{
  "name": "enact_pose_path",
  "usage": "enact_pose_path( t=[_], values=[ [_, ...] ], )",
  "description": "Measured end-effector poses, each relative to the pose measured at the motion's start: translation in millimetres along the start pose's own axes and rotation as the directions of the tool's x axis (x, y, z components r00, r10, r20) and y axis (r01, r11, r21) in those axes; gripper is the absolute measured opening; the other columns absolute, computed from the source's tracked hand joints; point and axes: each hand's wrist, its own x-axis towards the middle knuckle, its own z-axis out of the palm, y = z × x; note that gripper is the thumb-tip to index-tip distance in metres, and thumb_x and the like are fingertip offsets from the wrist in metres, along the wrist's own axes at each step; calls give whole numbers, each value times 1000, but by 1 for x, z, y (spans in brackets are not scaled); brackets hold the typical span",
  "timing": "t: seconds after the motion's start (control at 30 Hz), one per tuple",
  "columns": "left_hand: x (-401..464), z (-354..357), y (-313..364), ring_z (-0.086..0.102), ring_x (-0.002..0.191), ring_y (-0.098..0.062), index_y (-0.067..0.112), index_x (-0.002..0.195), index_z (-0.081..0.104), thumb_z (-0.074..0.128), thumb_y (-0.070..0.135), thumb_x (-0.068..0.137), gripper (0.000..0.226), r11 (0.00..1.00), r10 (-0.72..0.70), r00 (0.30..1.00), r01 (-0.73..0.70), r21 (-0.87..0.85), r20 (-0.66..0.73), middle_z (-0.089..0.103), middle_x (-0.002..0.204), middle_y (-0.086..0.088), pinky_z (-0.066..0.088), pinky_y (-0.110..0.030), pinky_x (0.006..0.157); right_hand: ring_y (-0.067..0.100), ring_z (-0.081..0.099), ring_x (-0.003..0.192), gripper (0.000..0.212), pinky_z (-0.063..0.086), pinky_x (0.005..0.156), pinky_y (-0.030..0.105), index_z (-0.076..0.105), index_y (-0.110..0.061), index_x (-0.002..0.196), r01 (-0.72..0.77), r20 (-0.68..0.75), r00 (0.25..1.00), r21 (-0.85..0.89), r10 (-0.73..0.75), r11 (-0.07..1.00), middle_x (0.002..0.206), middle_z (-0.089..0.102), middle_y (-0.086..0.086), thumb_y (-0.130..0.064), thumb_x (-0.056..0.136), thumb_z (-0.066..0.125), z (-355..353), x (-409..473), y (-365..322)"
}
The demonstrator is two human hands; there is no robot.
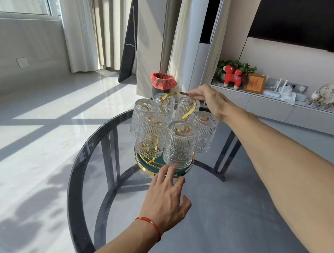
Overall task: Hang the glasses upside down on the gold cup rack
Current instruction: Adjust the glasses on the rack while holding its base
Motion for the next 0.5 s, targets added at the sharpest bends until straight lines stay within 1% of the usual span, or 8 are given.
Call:
enact_pose_path(
  t=[0.07,0.17,0.23,0.33,0.4,0.5],
  values=[
    [0,1,0,35,135,-34,17,118,58,44,48,86,47,1000,-5,1000,5,4,14,46,138,-10,43,-48,112,16,48,142,71,27,118,44,73,-23,121,-13,6,1000,-33,14,999,150,60,3,-54,96,14,1,1,1],
    [-1,0,0,34,136,-34,17,120,58,45,48,86,48,1000,-8,1000,7,2,21,45,141,-10,43,-48,113,18,44,145,76,27,110,38,76,-19,123,-33,-14,999,-87,32,996,150,61,1,-50,101,10,0,1,6],
    [-1,0,0,35,135,-34,17,117,58,45,47,86,45,1000,1,1000,-1,-3,10,45,138,-10,43,-48,112,18,42,147,75,27,113,37,75,-19,124,-31,-16,999,-86,30,996,151,59,2,-46,103,9,0,1,8],
    [0,-1,0,36,134,-34,16,115,59,46,46,86,44,1000,5,1000,-5,-8,-1,46,138,-10,44,-47,110,20,39,149,75,23,123,44,74,-19,126,-24,-6,1000,-100,24,995,154,56,3,-46,102,8,-1,1,8],
    [0,-1,0,36,135,-34,16,117,58,46,46,86,45,1000,0,1000,0,-7,8,45,139,-10,43,-48,111,20,40,149,76,22,125,48,74,-20,126,-19,-1,1000,-113,19,993,154,56,3,-47,101,8,-2,1,8],
    [0,-1,1,33,137,-34,17,122,57,44,49,87,49,1000,-6,999,6,8,37,44,142,-10,42,-48,114,21,38,150,76,22,125,49,74,-23,125,-12,-6,1000,-128,12,992,156,54,3,-50,99,8,-2,1,9]
  ],
)
